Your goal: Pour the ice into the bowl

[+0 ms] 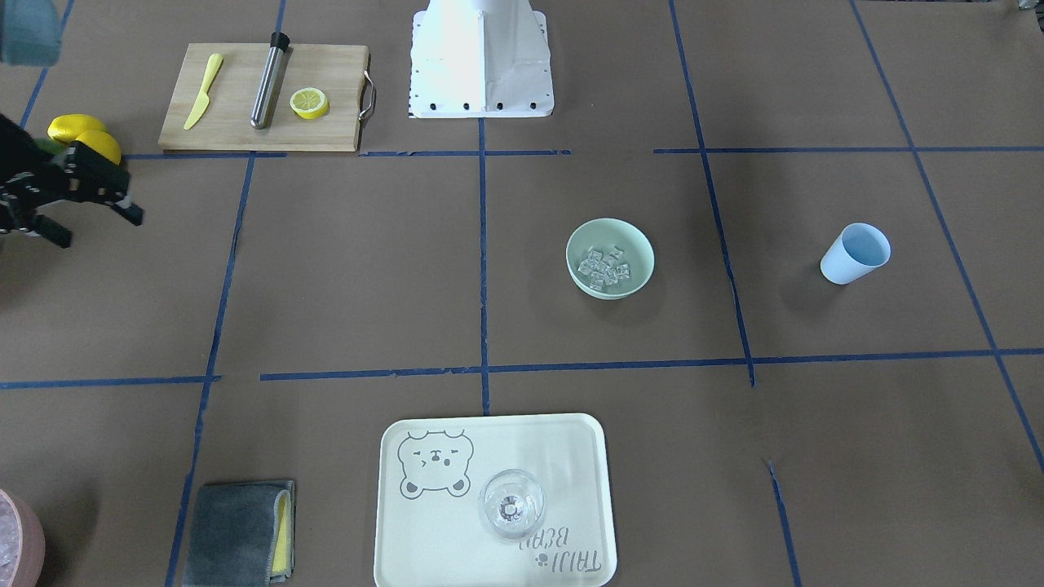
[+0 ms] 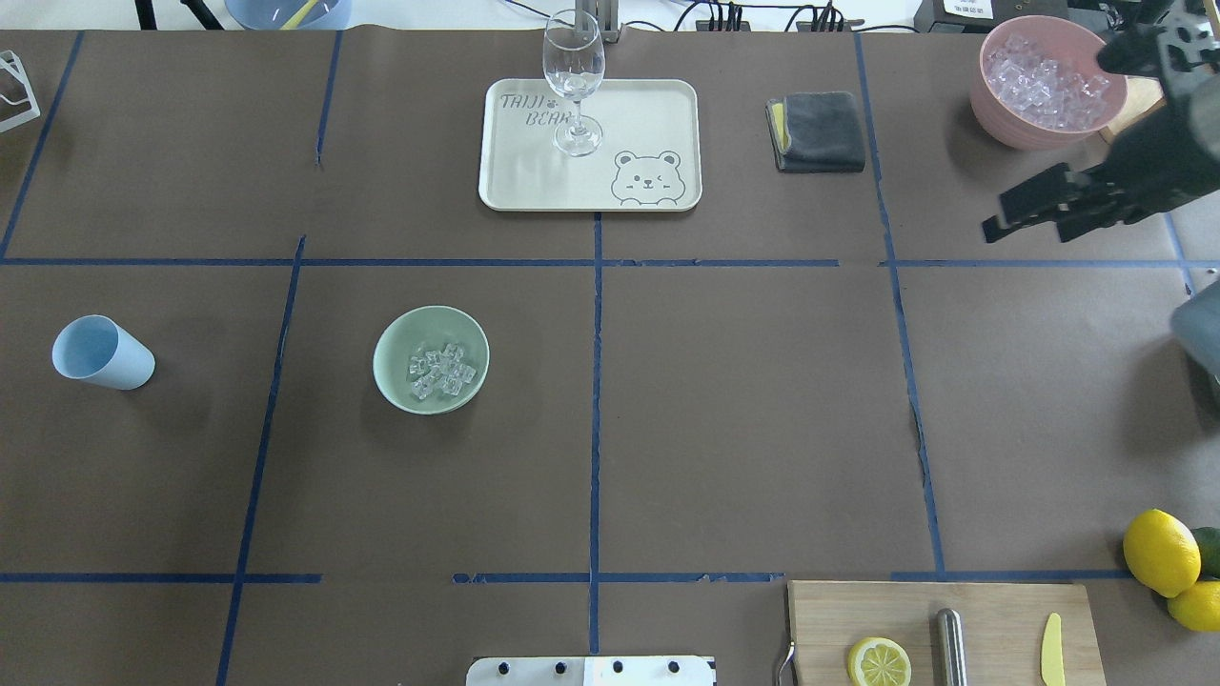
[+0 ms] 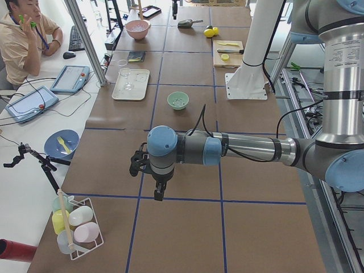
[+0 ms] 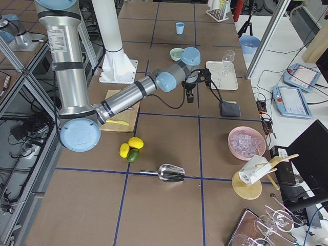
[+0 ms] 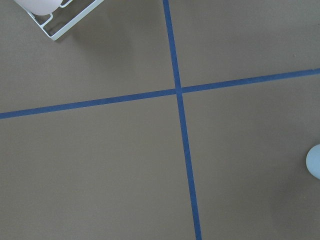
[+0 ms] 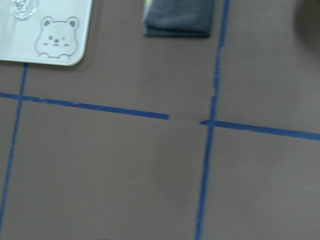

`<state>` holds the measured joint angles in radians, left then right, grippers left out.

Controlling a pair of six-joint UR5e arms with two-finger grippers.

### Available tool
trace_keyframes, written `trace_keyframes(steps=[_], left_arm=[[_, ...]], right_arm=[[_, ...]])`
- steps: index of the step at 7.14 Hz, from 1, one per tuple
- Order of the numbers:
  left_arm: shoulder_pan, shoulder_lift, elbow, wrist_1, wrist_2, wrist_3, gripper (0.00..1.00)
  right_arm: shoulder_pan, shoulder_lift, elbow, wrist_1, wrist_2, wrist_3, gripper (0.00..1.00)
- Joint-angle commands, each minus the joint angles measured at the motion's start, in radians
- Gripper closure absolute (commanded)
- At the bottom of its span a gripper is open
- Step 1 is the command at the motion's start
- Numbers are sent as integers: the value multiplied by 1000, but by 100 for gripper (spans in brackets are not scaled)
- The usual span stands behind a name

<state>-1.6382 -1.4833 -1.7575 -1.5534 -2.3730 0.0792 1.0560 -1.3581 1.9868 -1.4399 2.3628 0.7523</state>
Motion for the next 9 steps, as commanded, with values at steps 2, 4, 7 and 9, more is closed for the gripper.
trace_keyframes(steps=[2,4,7,9], left_arm=[[0,-3,-4,-22,-2,-33,0],[0,-3,-4,-22,-3,-32,0],[1,-5,-4,-24,-3,-32,0],[3,-5,-2,-42,-3,-32,0]], right_arm=[[-345,357,-101,-10,-282,397,0],[-474,616,-335,-40,-431,525,0],[-591,893,-744,-13,-577,602,0],[-640,898,-865,71,-655,602,1]])
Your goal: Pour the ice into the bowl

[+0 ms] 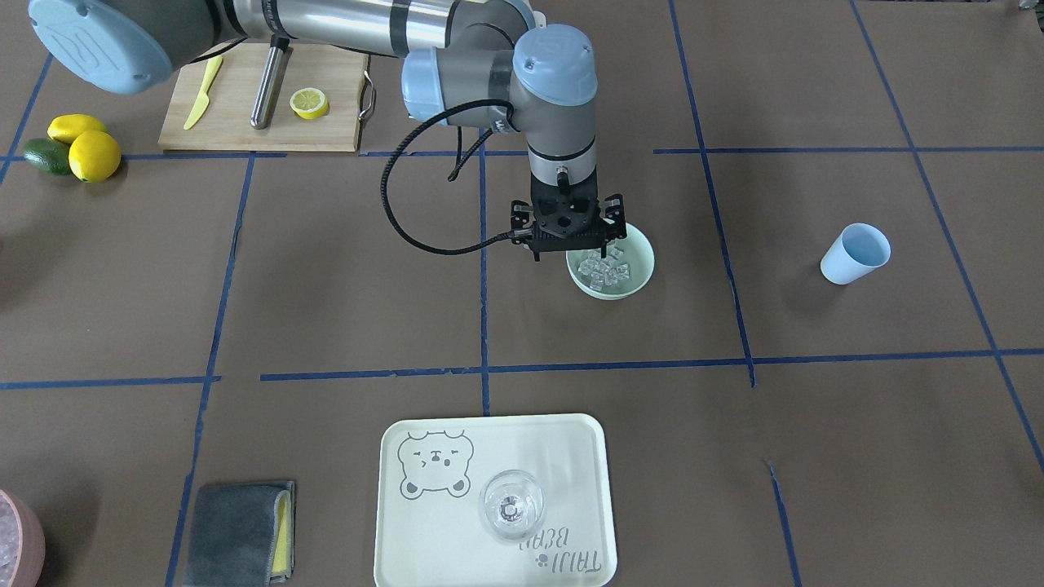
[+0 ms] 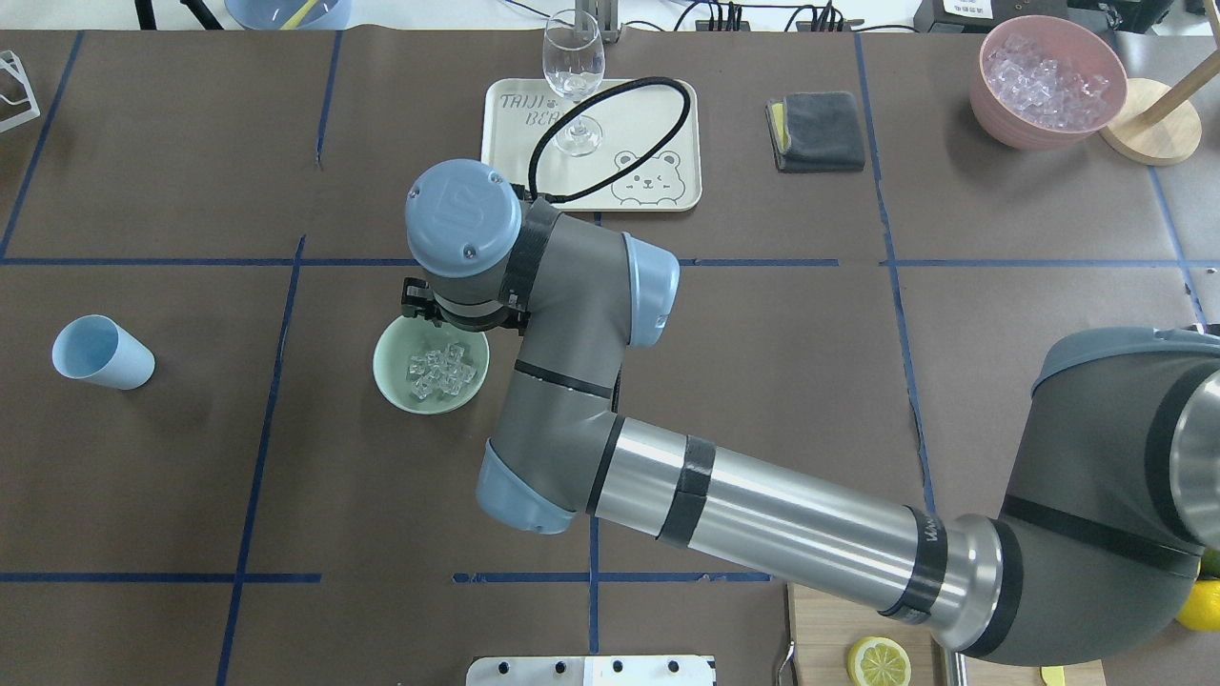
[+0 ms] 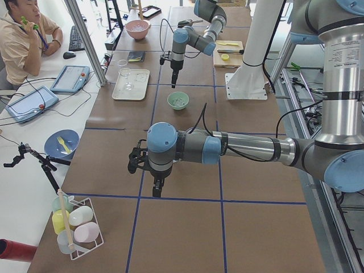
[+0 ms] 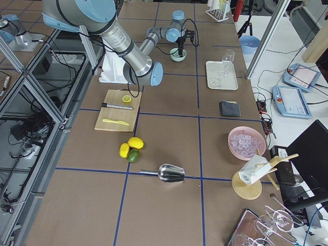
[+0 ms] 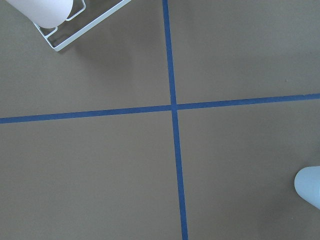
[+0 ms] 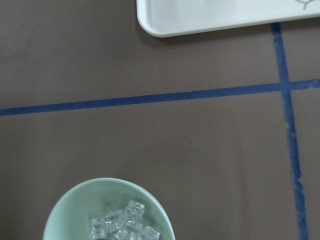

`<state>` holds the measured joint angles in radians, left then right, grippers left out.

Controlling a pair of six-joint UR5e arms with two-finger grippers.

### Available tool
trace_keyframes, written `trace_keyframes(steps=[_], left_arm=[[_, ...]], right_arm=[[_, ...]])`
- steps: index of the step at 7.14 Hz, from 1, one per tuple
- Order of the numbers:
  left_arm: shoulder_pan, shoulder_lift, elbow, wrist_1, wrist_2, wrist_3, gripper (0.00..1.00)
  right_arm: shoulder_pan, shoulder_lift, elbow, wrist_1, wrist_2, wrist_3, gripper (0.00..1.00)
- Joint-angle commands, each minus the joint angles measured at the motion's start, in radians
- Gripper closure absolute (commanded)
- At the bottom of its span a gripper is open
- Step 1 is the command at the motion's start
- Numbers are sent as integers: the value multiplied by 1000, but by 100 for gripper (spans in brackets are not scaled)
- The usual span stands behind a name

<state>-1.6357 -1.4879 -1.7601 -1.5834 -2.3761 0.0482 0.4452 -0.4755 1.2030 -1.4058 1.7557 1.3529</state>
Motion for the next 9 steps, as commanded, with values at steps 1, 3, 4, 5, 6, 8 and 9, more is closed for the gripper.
trace_keyframes(steps=[1,3,4,5,6,8,9], left_arm=[[0,0,2,-12,2,-1,0],[2,0,4,-13,2,1,0],[2,0,7,-13,2,1,0],[2,1,13,-13,0,2,0],[2,2,13,-15,0,4,0],[2,2,14,-15,2,4,0],[2,2,14,-15,2,4,0]], right_arm=[[-40,8,-88,37,-48,0,2],[-48,9,-100,41,-48,-1,46],[-46,9,-100,41,-47,-9,99],[-46,11,-96,41,-45,-9,100],[-46,11,-91,41,-45,-6,100],[-42,9,-74,44,-42,-3,100],[-31,6,-41,39,-35,2,100]])
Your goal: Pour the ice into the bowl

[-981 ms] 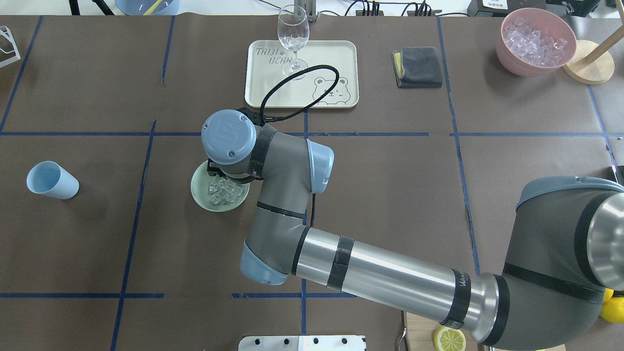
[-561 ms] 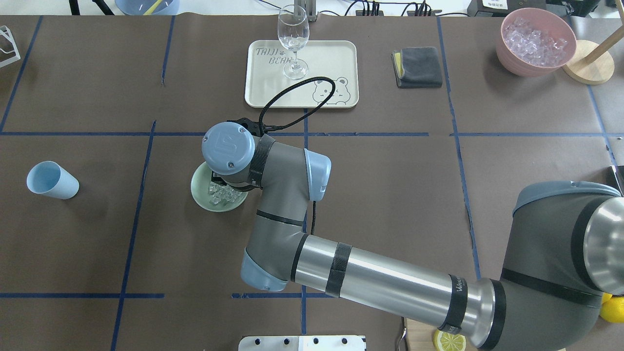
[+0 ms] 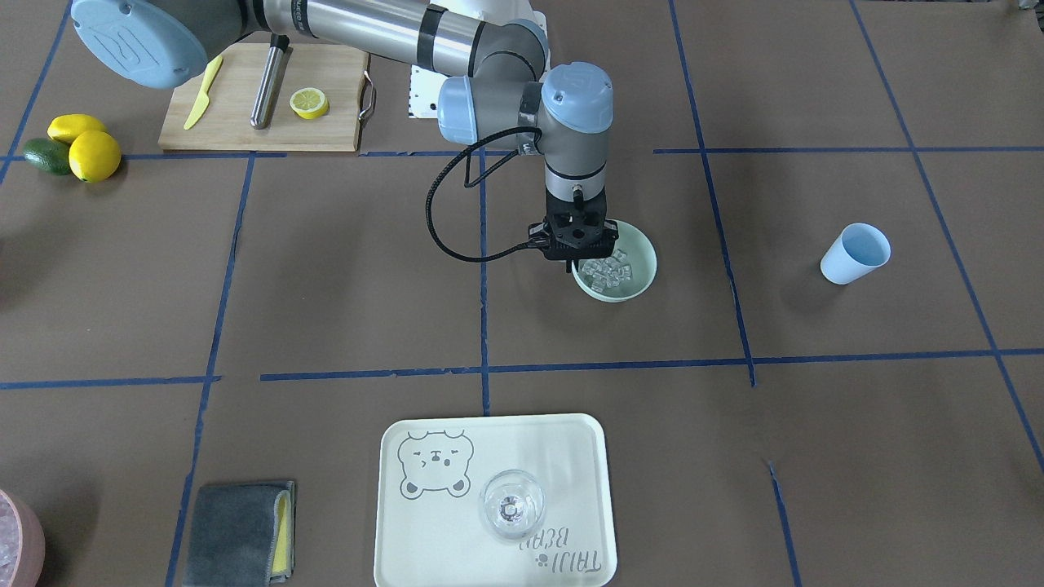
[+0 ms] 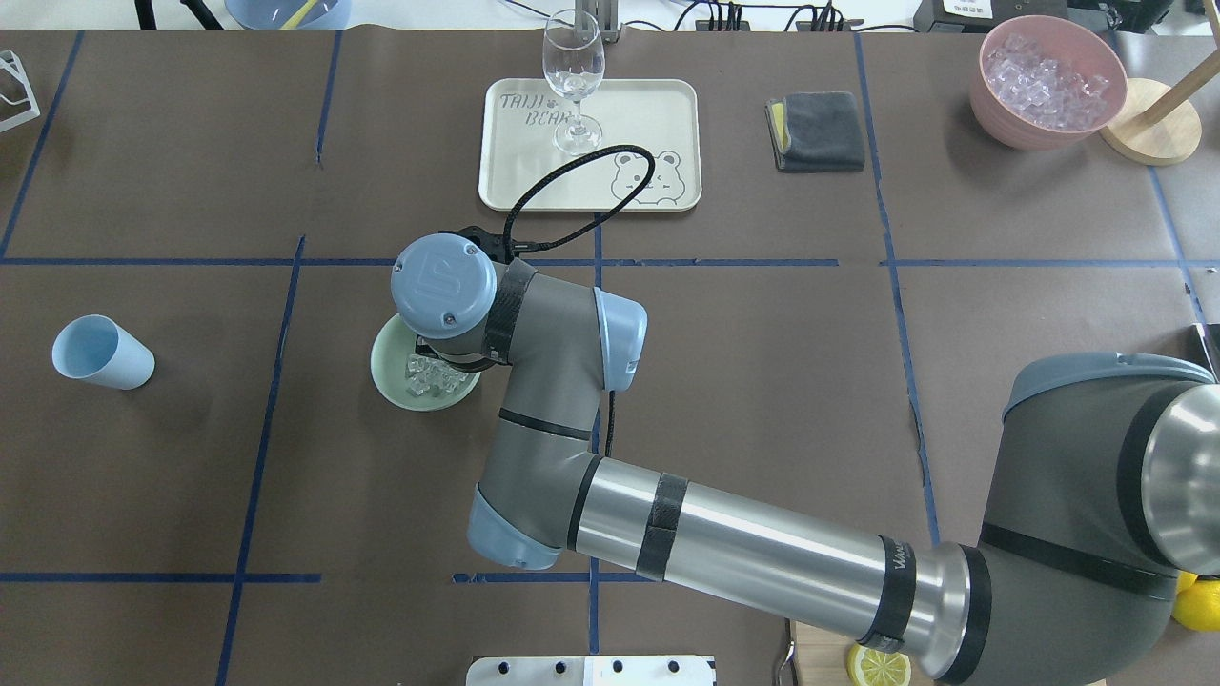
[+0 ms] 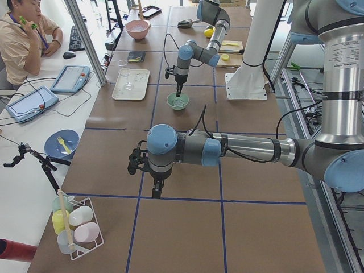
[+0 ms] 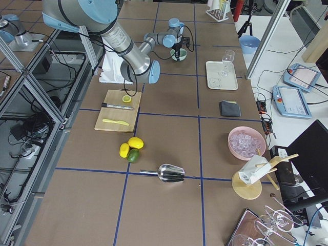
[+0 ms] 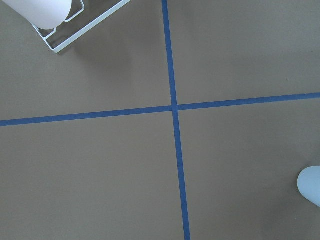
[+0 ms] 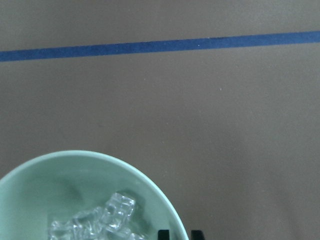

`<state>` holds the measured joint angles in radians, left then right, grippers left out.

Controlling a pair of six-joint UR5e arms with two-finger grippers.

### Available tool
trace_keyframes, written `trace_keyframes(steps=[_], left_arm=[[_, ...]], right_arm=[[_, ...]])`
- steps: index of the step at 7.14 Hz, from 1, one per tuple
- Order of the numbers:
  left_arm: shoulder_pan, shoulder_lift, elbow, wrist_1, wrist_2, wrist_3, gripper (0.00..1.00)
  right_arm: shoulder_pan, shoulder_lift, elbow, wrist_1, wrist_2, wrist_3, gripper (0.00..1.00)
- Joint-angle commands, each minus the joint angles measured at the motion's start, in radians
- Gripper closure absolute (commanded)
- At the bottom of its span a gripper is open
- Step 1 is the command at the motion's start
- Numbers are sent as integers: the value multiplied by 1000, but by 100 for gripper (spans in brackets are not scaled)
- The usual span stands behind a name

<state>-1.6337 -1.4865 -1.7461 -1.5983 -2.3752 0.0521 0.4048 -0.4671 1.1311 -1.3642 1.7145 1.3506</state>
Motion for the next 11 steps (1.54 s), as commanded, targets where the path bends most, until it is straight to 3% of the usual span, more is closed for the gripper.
trace_keyframes(steps=[1,3,4,6,10,11], left_arm=[[0,2,2,0,1,0,0],[0,2,2,0,1,0,0],[0,2,2,0,1,0,0],[0,5,2,0,1,2,0],[2,6,2,-26,1,-1,0],[3,6,2,-26,-1,0,0]], right_arm=[[31,-39,92,-7,42,-1,100],[136,-273,369,-7,144,-40,100],[219,-407,500,-7,237,-109,100],[378,-676,671,4,397,-376,100],[707,-1074,670,5,621,-941,100],[727,-1151,653,87,626,-994,100]])
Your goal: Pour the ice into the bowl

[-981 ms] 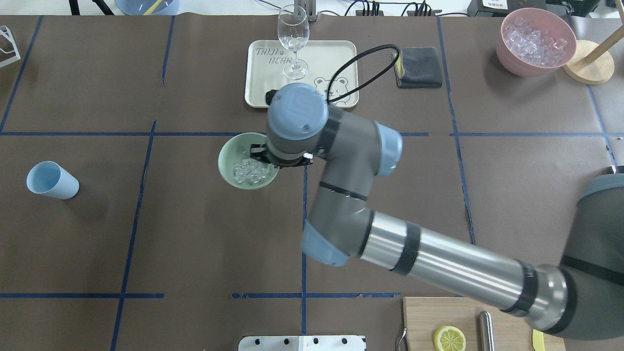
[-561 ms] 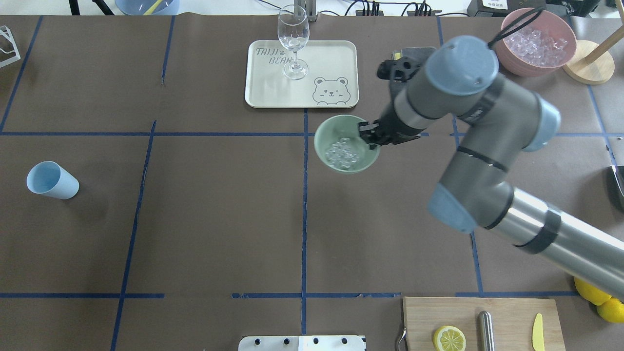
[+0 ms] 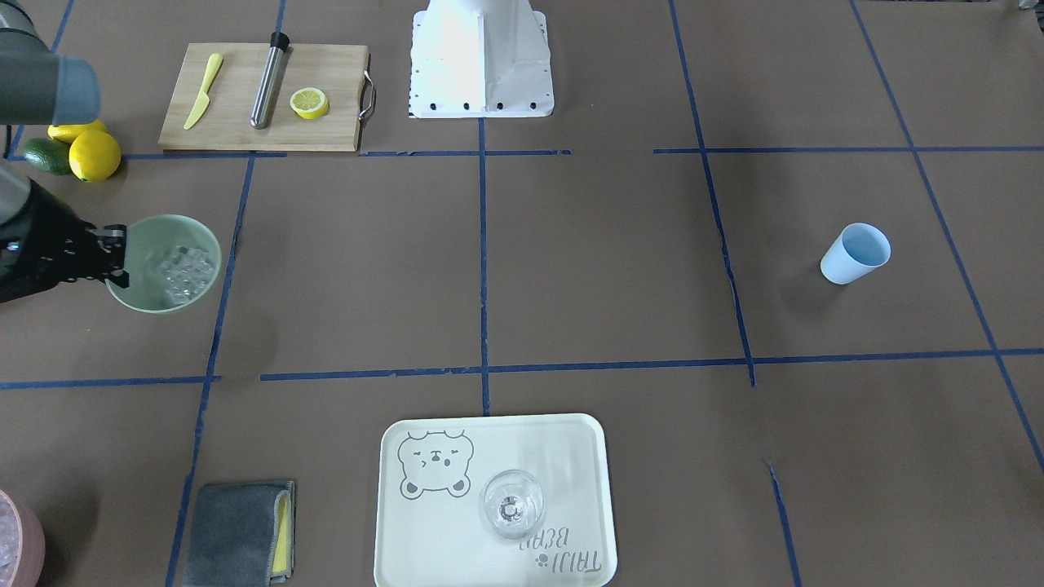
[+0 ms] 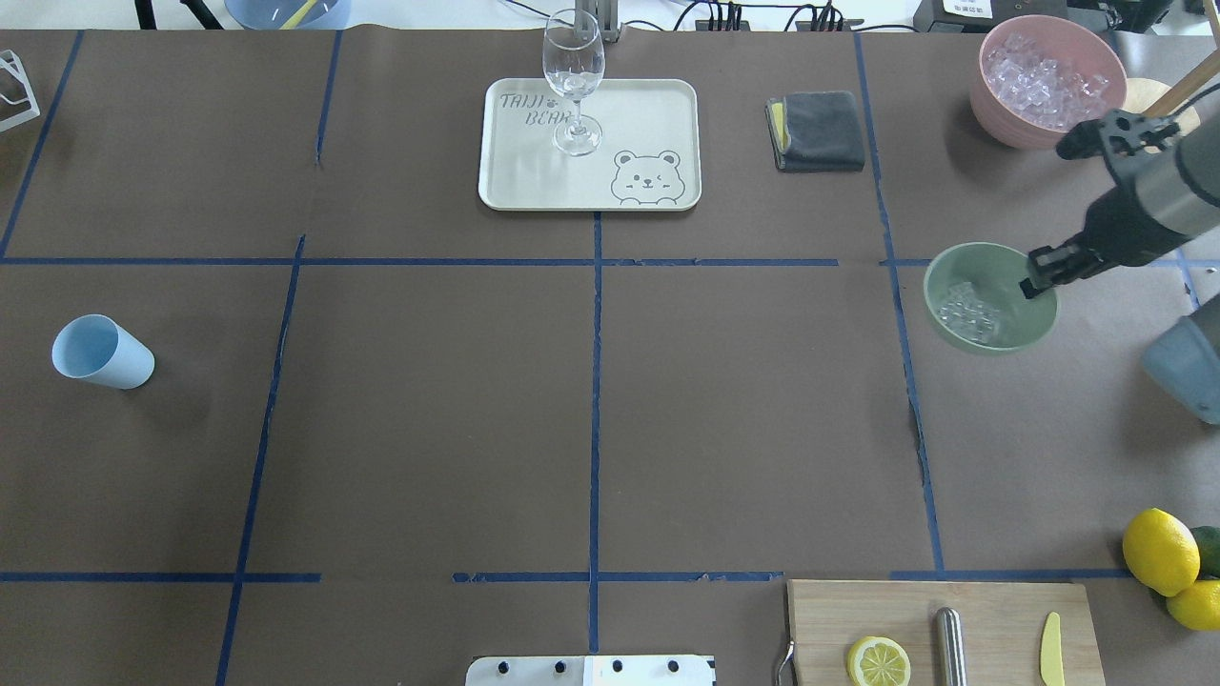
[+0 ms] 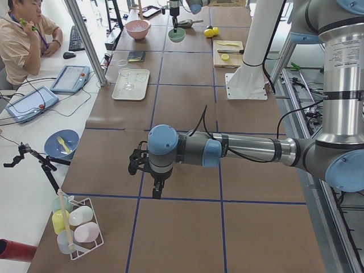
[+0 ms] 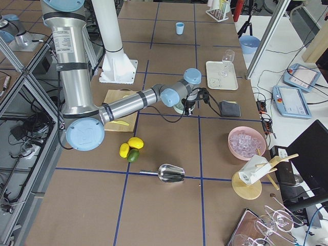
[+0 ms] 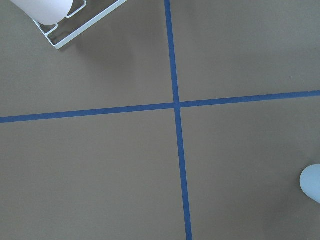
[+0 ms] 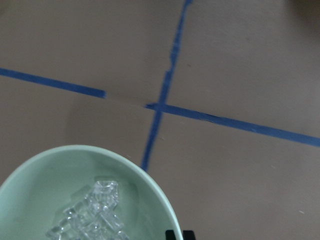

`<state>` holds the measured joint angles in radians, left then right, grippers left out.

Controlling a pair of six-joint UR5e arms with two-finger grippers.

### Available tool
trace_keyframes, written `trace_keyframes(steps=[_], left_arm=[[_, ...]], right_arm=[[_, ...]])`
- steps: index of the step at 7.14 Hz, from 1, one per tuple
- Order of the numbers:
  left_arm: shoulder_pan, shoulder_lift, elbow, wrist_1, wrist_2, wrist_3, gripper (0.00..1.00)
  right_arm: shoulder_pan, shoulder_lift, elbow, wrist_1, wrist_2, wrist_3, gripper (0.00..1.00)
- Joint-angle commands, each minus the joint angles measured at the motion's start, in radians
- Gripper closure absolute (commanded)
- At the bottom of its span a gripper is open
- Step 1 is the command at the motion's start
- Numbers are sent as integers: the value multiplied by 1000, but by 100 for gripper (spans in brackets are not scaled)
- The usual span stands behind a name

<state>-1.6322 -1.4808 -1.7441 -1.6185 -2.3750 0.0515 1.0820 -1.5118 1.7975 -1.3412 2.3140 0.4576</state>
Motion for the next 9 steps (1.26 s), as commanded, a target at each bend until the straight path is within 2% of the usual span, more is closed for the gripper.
trace_keyframes(steps=[1,2,3,5,7,8,9], left_arm=[[2,1,0,-6,0,1,0],[2,1,2,-6,0,1,0],[2,1,2,-6,-1,1,0],[3,1,0,-6,-1,1,0],[3,1,2,-6,-1,1,0],[3,1,2,-6,-1,1,0],[5,1,9,-6,-1,1,0]], right_arm=[[52,-148,-97,252,30,-96,100],[52,-154,-193,387,36,-91,100],[52,-154,-251,461,45,-67,100],[50,-154,-289,516,45,-36,100],[49,-140,-293,516,45,-36,100],[47,-136,-290,516,45,-36,90],[45,-121,-290,516,44,-34,48]])
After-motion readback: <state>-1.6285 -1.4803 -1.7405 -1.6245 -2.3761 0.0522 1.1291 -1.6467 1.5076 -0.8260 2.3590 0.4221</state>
